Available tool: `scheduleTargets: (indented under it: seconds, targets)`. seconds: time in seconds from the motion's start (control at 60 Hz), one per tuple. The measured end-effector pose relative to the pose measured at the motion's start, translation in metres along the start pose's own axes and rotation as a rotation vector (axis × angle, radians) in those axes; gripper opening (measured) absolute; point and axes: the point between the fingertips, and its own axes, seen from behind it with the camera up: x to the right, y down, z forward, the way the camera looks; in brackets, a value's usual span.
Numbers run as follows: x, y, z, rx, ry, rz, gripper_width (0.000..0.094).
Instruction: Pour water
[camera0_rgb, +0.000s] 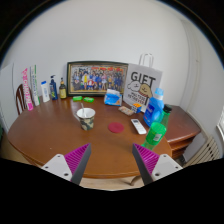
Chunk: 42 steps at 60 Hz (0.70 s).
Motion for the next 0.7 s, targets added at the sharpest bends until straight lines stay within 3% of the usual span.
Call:
scheduleTargets:
  seconds: [0.25, 0.55, 0.6, 0.7]
  targets:
    - [0.121, 0.040, 0.048, 0.015, 0.036, 0.046, 0.0859]
    - [0.167, 0.009, 0.130, 0.123, 0.006, 0.095, 0.0839]
    - [0.165, 0.009, 0.140, 0.130, -0.004, 0.101, 0.0792]
    - [0.165, 0.009, 0.154, 0.138, -0.002, 0.100, 0.0607]
